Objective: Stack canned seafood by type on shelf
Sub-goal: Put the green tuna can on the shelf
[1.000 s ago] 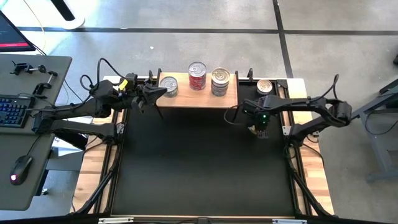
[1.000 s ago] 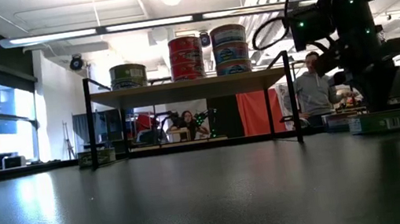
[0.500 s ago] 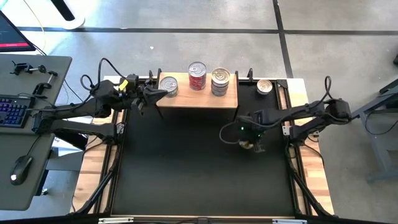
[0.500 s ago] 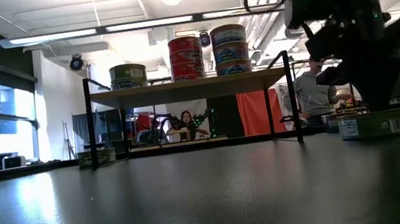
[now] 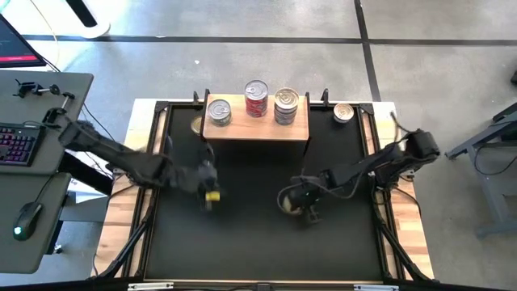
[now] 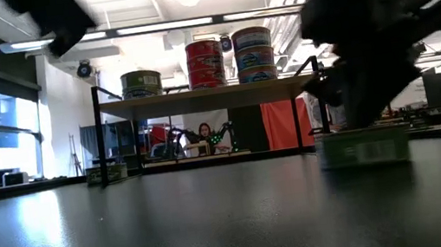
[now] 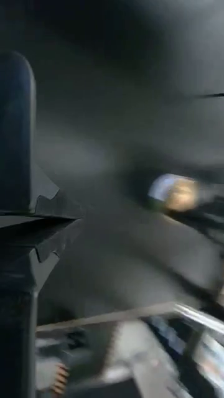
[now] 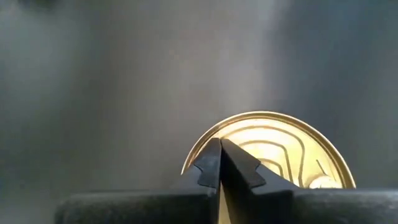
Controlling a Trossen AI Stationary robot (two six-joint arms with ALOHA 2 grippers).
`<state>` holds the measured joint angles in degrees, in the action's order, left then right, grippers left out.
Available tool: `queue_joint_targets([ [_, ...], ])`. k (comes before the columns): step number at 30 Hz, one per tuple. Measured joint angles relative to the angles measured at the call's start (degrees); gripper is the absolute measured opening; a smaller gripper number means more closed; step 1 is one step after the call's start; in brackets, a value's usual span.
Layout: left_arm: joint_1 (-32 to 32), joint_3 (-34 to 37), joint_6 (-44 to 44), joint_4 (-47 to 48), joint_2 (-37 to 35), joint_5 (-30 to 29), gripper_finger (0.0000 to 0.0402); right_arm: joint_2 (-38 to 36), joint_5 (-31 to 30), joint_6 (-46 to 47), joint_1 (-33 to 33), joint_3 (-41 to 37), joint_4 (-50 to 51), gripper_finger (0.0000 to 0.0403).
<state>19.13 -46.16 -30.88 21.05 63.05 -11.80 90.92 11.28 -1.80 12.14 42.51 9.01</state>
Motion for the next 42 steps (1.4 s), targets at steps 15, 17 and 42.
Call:
queue_joint_targets([
  [15, 21.6, 6.6, -12.5, 0.1, 10.8, -12.8, 0.0, 25.0, -5.6, 10.5, 1.4, 35.0, -4.0, 0.0],
  [17, 23.4, 8.2, -11.3, -0.2, 10.5, -13.4, 0.0, 24.7, -7.1, 12.9, 1.2, 38.8, -2.0, 0.0],
  [42, 11.1, 6.6, 21.9, -22.9, 27.6, -5.3, 0.0, 21.9, -8.8, 66.0, 5.3, 27.8, 7.5, 0.0],
])
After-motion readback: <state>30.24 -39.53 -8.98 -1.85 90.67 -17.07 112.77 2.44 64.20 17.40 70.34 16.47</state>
